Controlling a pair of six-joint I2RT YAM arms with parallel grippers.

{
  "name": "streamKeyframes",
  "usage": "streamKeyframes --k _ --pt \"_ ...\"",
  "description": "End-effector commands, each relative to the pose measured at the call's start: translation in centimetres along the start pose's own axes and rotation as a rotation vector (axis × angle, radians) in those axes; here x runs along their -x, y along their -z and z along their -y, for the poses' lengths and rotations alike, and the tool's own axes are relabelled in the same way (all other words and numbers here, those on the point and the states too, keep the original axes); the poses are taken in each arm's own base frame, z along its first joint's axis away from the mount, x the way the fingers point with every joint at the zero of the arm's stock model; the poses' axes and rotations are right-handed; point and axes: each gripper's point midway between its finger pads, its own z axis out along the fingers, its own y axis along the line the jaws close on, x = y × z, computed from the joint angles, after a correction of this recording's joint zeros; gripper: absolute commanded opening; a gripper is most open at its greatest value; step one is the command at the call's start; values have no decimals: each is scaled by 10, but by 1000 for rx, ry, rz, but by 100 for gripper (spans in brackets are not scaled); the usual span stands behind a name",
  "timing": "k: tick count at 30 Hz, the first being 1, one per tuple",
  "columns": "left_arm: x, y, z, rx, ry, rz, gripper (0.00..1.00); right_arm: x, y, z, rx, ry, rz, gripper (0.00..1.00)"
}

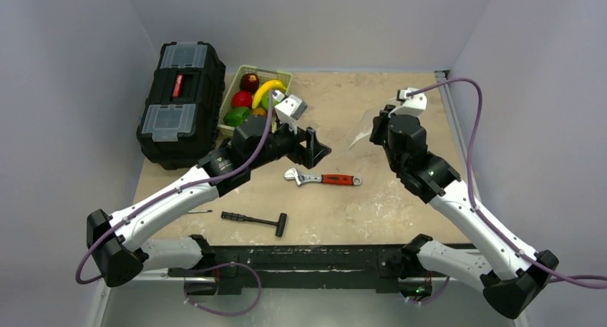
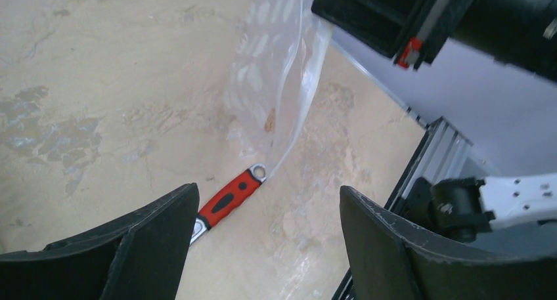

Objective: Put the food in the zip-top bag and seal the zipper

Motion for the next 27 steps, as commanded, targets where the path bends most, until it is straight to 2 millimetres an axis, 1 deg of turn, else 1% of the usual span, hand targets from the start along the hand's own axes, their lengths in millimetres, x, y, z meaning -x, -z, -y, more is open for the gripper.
streamKeyframes --k 1,4,6,8,9,11,15,17,20,22,27 --pt "57 -4 10 30 165 135 76 -4 4 -12 92 -7 17 0" --pt "52 -25 17 54 203 138 75 -21 4 -31 194 -49 -34 0" --pt "44 -39 23 77 166 129 75 -30 7 -43 262 -79 -59 0" --pt "35 -50 18 154 97 96 73 -35 10 -49 295 -91 -63 0" --pt "34 -51 13 204 63 83 73 -36 11 -50 307 -97 -66 0" --pt "39 -46 5 275 28 88 72 -41 14 -53 332 -104 -79 0" --pt "46 -38 0 302 37 141 69 -52 20 -60 387 -104 -121 0" --pt "43 -35 -8 343 42 144 67 -58 20 -62 403 -102 -136 0" --pt "37 -30 -18 409 51 144 60 -64 20 -63 409 -95 -156 0" --pt "34 -31 -18 404 56 139 57 -65 20 -64 416 -92 -162 0" --pt "30 -43 -15 401 32 79 55 -57 22 -70 440 -105 -150 0"
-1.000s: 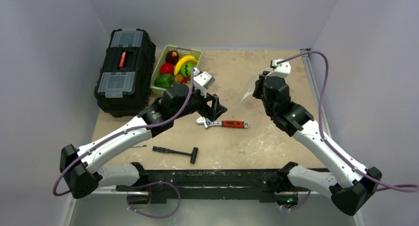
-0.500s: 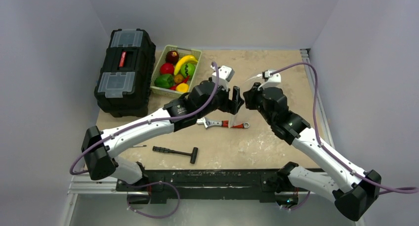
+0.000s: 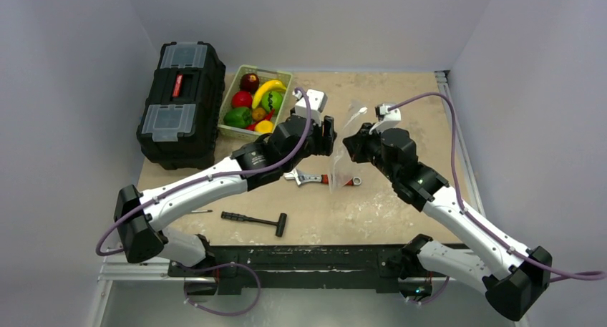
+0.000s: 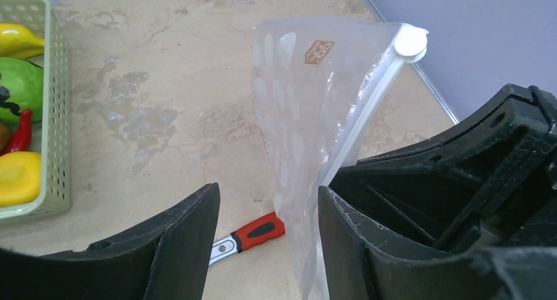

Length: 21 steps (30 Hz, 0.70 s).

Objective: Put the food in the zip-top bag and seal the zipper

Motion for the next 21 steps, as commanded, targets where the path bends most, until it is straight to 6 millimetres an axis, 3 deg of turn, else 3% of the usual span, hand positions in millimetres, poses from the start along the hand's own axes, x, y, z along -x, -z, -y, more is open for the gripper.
streamKeyframes --k 1,8,11,13,16,21 --pt "9 -5 6 12 -9 2 55 13 2 -15 59 -18 29 0" --pt "-17 -14 12 -43 -29 -37 58 4 -3 -5 10 10 -7 0" --pt "-23 -20 -2 35 -84 -54 45 8 0 -3 2 20 6 0" --pt "-26 -25 -5 57 -119 -68 43 13 2 -3 -3 21 21 0" --pt "-30 -28 6 -5 -142 -89 53 15 0 -3 -9 27 21 0" --pt "-28 -14 16 -97 -85 -56 71 3 -9 7 -74 33 -39 0"
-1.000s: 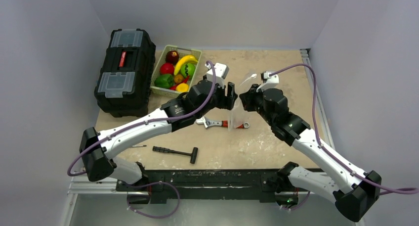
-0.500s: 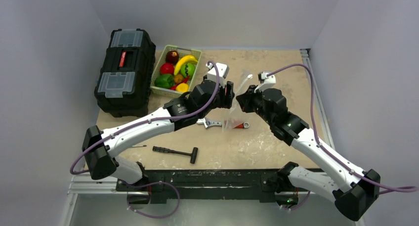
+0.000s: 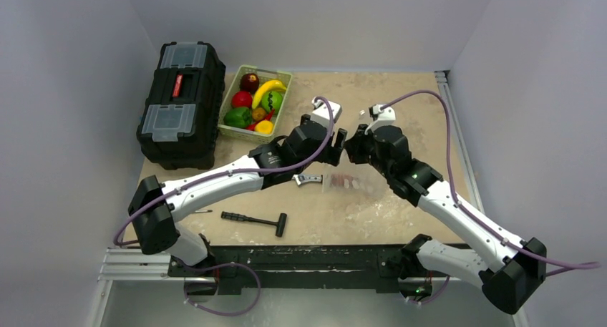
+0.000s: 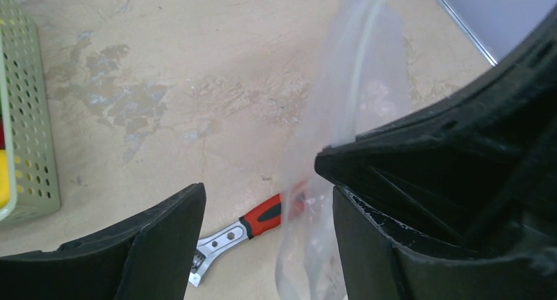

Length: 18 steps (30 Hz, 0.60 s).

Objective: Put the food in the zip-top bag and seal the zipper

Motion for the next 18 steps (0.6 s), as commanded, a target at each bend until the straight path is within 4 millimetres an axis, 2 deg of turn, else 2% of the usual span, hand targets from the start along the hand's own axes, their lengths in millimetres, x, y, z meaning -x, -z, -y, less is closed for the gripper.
streamKeyframes --k 1,4,8,14,18 --pt "24 19 14 -102 46 84 74 19 -1 -1 -37 8 23 0" --pt "21 17 18 -138 46 69 76 23 -1 -1 -41 14 32 0" --pt "20 15 14 -141 95 44 76 28 2 3 -69 22 40 0" --pt "16 -5 11 -191 182 11 67 30 8 -6 -19 31 43 0" --pt "20 -22 12 -203 196 23 59 26 11 -13 29 45 16 0"
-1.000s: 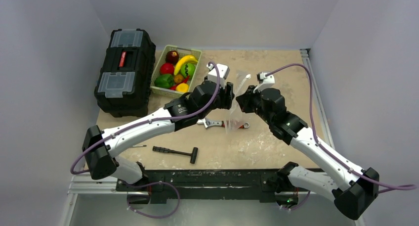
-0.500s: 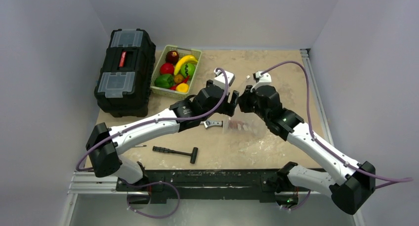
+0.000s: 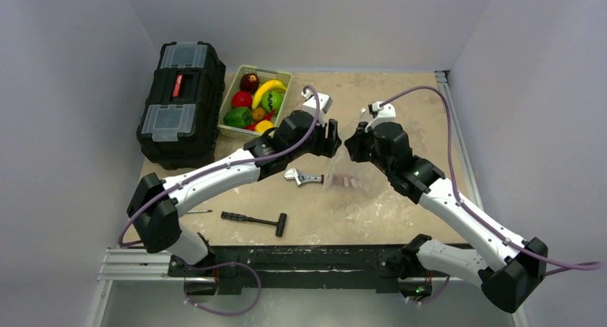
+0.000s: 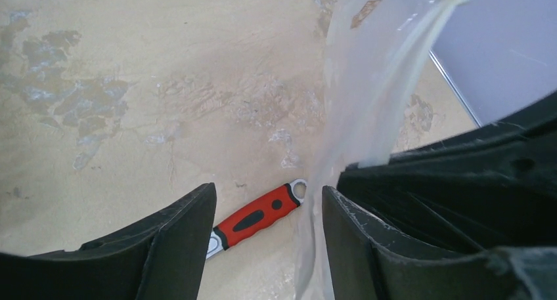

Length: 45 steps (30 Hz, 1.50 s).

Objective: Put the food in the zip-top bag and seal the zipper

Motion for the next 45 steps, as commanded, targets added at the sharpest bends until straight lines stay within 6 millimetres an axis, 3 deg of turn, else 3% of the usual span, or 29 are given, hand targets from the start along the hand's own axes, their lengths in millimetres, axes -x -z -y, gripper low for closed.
streamKeyframes --k 1,6,7,8,9,10,12,14,16,19,22,26,32,34,35,39,42,45 --pt "17 -21 16 -81 53 35 57 19 13 -15 69 20 35 0" --pt "16 -34 20 -116 66 -6 41 25 23 -10 48 49 37 0" --pt "15 -34 16 -97 65 -8 29 30 26 -9 36 65 46 0" --pt "14 -33 8 -57 68 -9 11 36 30 0 -16 89 54 0" --pt "13 -31 0 -20 71 -13 2 44 36 11 -79 114 63 0" --pt "13 -27 -5 -4 71 -10 0 50 43 25 -160 140 68 0" --pt "14 -20 -10 -1 82 -3 0 62 61 53 -315 194 79 0" --pt "14 -16 -9 -12 95 -7 0 69 77 67 -392 233 78 0" --pt "12 -16 -3 -28 135 -29 0 76 84 60 -352 222 98 0" --pt "10 -22 8 -62 226 -45 0 69 80 44 -260 188 71 0" --pt "5 -28 9 -43 304 -78 0 55 74 54 -314 194 16 3" --pt "-9 -36 12 -18 422 -139 0 31 64 70 -397 219 -75 26" --pt "-18 -44 31 -82 527 -210 0 5 42 56 -332 147 -136 55" --pt "-19 -45 33 -85 539 -214 0 -2 34 54 -351 120 -156 57" --pt "-20 -46 34 -86 540 -216 0 -2 33 57 -391 108 -143 74" --pt "-21 -46 33 -80 539 -218 0 6 32 63 -521 69 -121 81" --pt "-21 -45 33 -77 536 -218 0 9 30 47 -465 42 -134 81" --pt "-22 -45 32 -74 529 -220 0 16 37 26 -340 -4 -121 98"
